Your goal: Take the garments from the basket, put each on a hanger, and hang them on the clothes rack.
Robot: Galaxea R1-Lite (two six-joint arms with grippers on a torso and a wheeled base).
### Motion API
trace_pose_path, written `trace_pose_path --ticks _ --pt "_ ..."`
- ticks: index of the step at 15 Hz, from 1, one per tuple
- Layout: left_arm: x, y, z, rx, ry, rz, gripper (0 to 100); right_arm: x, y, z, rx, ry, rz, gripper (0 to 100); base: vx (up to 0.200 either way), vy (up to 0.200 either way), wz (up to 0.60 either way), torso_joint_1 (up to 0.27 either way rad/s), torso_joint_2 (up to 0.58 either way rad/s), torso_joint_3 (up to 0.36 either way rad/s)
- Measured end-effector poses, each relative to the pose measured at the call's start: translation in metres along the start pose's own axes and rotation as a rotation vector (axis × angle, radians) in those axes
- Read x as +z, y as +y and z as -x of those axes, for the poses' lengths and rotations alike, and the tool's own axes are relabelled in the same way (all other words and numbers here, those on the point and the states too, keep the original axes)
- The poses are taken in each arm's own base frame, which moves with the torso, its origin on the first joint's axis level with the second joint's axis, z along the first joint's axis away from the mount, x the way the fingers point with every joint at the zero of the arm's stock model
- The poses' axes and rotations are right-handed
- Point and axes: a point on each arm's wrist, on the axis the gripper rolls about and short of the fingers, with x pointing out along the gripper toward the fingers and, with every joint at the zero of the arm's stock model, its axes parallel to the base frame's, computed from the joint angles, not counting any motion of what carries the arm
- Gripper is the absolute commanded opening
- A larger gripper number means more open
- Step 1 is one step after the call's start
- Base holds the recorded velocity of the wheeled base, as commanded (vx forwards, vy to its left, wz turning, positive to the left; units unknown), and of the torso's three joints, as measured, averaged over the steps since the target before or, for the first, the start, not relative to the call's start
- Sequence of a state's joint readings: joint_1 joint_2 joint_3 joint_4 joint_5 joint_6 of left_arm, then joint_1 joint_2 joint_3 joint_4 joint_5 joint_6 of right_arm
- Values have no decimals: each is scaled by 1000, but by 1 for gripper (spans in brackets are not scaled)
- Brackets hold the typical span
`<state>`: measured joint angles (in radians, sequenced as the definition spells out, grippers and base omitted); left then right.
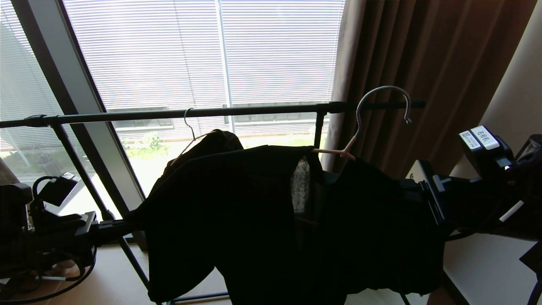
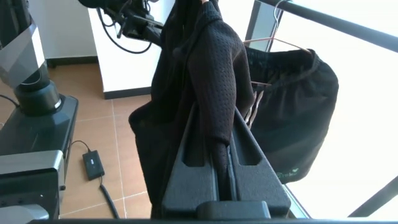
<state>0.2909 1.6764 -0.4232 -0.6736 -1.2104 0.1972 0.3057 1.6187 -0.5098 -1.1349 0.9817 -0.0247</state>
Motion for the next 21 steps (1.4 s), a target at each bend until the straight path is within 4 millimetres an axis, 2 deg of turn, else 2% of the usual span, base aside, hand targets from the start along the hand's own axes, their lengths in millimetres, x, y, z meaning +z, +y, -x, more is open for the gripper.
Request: trace_pose_path --ticks 8,15,21 --pt "-21 9 12 -27 -24 75 0 2 -5 6 -30 -4 9 0 0 0 0 0 0 0" --pt "-39 30 16 7 -17 101 0 6 -9 12 -24 -10 17 0 0 0 0 0 0 0" --pt "-32 31 10 -12 -21 44 0 3 -11 11 -26 -4 9 0 0 0 0 0 0 0"
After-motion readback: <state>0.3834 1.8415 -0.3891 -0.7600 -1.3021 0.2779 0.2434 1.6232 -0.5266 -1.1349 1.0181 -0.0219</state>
